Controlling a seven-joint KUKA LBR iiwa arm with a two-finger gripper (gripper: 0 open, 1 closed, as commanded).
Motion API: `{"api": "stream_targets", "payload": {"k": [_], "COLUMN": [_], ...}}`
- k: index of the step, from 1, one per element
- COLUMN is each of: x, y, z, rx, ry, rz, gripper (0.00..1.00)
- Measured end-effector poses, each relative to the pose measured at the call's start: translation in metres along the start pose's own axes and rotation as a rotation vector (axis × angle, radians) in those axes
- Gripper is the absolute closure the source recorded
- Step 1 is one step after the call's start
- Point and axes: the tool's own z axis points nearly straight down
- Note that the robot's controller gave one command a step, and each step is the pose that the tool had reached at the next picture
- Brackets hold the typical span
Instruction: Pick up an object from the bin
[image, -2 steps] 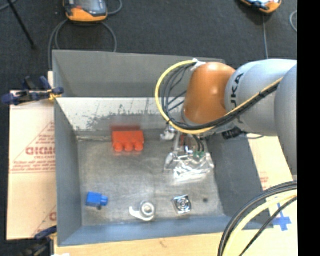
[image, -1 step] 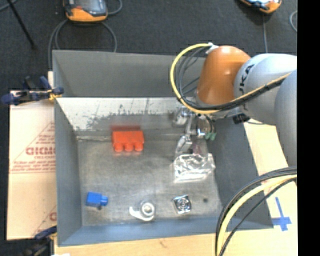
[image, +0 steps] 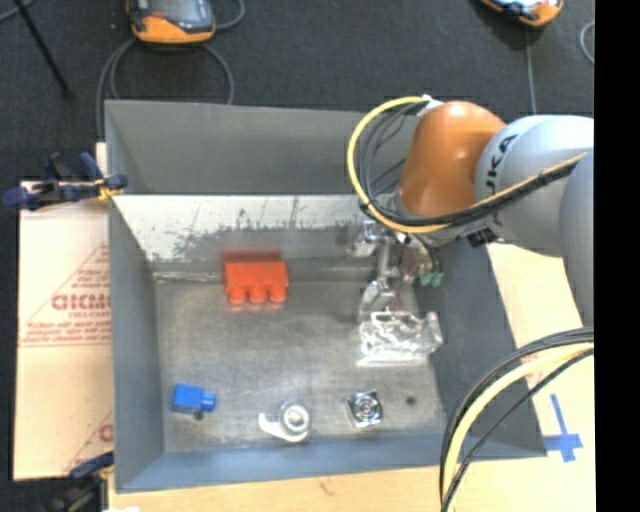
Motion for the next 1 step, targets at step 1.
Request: {"api": "stream_targets", "payload": {"k": [1], "x": [0.0037], "y": [-0.0173], "z": [0.0102], "rx": [0.001], "ry": [0.001], "rz": [0.0], "gripper": [0.0]}}
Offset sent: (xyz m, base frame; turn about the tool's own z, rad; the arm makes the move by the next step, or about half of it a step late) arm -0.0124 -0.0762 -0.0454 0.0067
